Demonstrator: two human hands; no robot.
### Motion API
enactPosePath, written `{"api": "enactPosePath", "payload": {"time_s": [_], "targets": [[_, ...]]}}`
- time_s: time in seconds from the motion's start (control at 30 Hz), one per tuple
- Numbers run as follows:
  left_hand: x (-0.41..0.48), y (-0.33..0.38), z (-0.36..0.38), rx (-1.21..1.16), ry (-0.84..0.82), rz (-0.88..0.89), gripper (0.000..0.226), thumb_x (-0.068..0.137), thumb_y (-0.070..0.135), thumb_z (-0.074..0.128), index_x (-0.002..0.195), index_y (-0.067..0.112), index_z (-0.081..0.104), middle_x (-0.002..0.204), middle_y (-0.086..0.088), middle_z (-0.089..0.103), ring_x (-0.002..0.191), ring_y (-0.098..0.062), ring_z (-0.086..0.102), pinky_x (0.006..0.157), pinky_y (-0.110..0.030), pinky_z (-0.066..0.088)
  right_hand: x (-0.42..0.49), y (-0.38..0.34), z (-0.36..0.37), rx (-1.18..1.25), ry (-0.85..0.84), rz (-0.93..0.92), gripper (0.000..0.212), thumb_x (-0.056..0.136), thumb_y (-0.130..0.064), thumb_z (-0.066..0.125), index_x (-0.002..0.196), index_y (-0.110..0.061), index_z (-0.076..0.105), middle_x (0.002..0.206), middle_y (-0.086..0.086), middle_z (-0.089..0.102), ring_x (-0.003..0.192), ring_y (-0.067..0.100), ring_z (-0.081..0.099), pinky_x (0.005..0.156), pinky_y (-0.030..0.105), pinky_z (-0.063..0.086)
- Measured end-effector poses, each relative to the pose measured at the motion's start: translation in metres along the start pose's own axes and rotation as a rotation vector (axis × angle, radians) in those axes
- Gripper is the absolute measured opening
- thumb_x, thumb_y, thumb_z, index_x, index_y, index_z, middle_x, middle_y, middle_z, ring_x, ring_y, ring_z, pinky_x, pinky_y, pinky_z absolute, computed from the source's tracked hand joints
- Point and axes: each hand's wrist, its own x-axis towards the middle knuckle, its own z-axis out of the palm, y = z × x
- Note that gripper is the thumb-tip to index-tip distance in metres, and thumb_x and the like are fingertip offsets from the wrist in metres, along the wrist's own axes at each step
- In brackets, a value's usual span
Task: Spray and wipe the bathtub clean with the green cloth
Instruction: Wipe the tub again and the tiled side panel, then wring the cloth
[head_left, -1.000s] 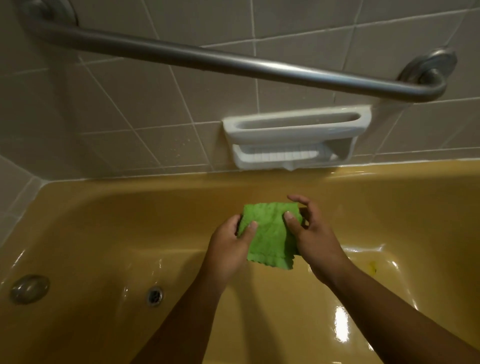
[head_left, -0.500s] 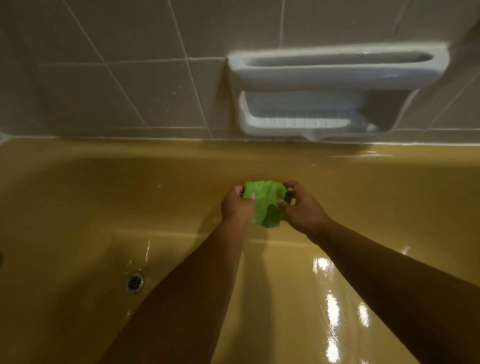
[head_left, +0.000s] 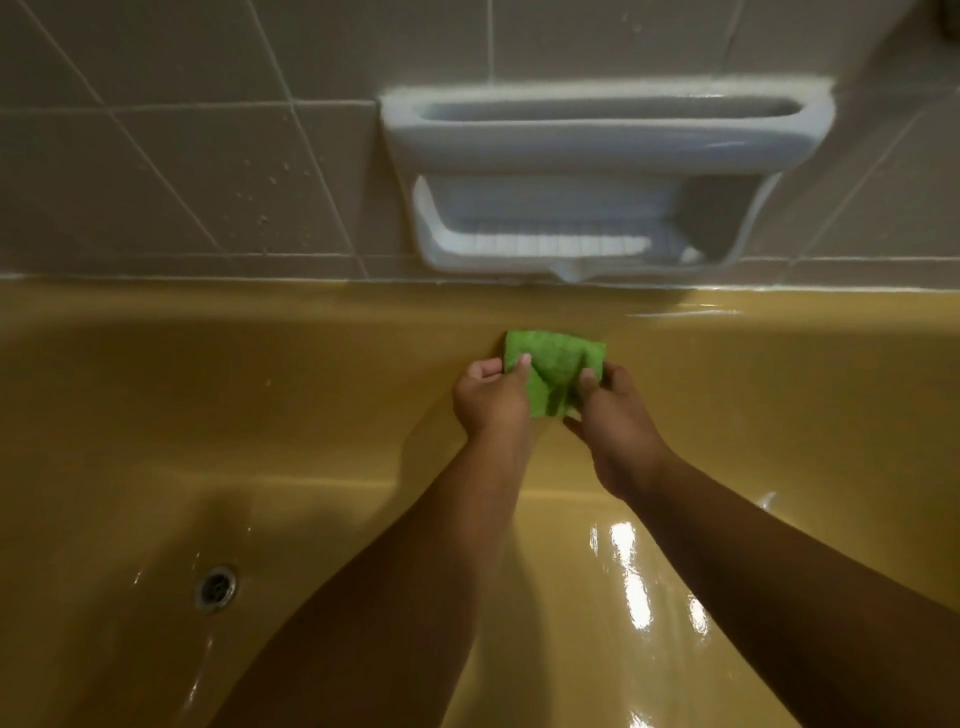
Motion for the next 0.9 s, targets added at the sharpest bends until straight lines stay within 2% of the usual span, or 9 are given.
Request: {"api": "enactPosePath", "payload": {"time_s": [0.07,0.13,0.23,0.33,0.53,0.6,0.73,0.8,0.9], "targets": [[-0.012,0.012,0.012,-0.056,-0.004,0.031,0.023,0.087,0.014,0.084,0.089,0.015,0.061,0.081,-0.002,0.068,0.074,-0.016,0.062,0.069,-0.027,0.055,-0.002,-0.015,-0.002,-0.083,0.103,-0.188,0.034,0.108,-0.029,0.048,0.141,-0.025,0.048,0.130,-0.003,0.061,0.121,0.019,0.060,0.111,0.044,0.047],[-0.020,0.027,0.017,-0.065,0.004,0.060,0.022,0.089,0.021,0.083,0.093,0.014,0.062,0.080,0.002,0.066,0.071,-0.009,0.060,0.063,-0.021,0.047,-0.013,-0.027,-0.005,-0.371,0.201,-0.454,0.048,0.106,-0.026,0.052,0.151,-0.014,0.041,0.144,0.006,0.050,0.131,0.023,0.049,0.111,0.027,0.037],[-0.022,0.048,0.017,-0.009,0.014,0.097,0.024,0.090,0.027,0.082,0.086,0.017,0.061,0.081,0.001,0.068,0.067,-0.010,0.061,0.059,-0.022,0.047,-0.026,-0.036,-0.014,-0.932,0.319,-0.897,0.051,0.104,-0.033,0.056,0.148,-0.008,0.046,0.146,0.018,0.046,0.132,0.036,0.043,0.106,0.044,0.039],[-0.019,0.064,0.013,0.086,-0.023,0.137,0.025,0.087,0.024,0.085,0.082,0.016,0.062,0.080,-0.002,0.071,0.065,-0.013,0.063,0.055,-0.022,0.049,-0.010,-0.032,-0.016,-1.223,0.159,-1.232,0.044,0.105,-0.020,0.054,0.145,-0.003,0.051,0.144,0.022,0.052,0.132,0.042,0.045,0.109,0.057,0.040],[-0.006,0.077,-0.005,0.171,-0.219,0.124,0.018,0.091,0.027,0.081,0.090,0.019,0.064,0.091,-0.004,0.076,0.082,-0.022,0.073,0.068,-0.036,0.058,0.025,-0.033,-0.001,-1.463,0.051,-1.167,0.059,0.111,-0.034,0.040,0.162,-0.009,0.025,0.166,0.015,0.027,0.151,0.039,0.026,0.124,0.058,0.022],[0.000,0.084,-0.020,0.398,-0.260,0.315,0.014,0.096,0.032,0.073,0.090,0.020,0.068,0.087,0.001,0.074,0.082,-0.019,0.072,0.076,-0.038,0.060,0.028,-0.029,0.003,-1.469,0.068,-1.149,0.064,0.109,-0.036,0.044,0.164,-0.010,0.022,0.169,0.015,0.021,0.154,0.041,0.020,0.124,0.060,0.019],[0.029,0.096,-0.075,1.072,-0.062,0.999,0.018,0.100,0.029,0.059,0.104,0.018,0.073,0.106,-0.008,0.067,0.099,-0.032,0.055,0.088,-0.039,0.042,0.033,-0.023,0.012,-1.530,0.137,-1.175,0.066,0.108,-0.038,0.045,0.165,-0.016,0.020,0.171,0.014,0.018,0.157,0.040,0.014,0.125,0.064,0.009],[0.057,0.109,-0.103,1.205,-0.013,1.100,0.023,0.098,0.027,0.062,0.113,0.013,0.072,0.116,-0.014,0.066,0.108,-0.037,0.054,0.097,-0.042,0.039,0.035,-0.022,0.021,-1.542,0.160,-1.208,0.065,0.108,-0.038,0.045,0.165,-0.016,0.021,0.170,0.014,0.020,0.157,0.039,0.013,0.126,0.063,0.007],[0.090,0.135,-0.142,1.312,-0.011,1.068,0.036,0.095,0.030,0.071,0.125,0.009,0.069,0.123,-0.015,0.066,0.114,-0.038,0.053,0.100,-0.041,0.041,0.037,-0.020,0.045,-1.549,0.148,-1.245,0.065,0.109,-0.039,0.044,0.165,-0.016,0.020,0.169,0.016,0.021,0.156,0.041,0.014,0.125,0.062,0.009]]}}
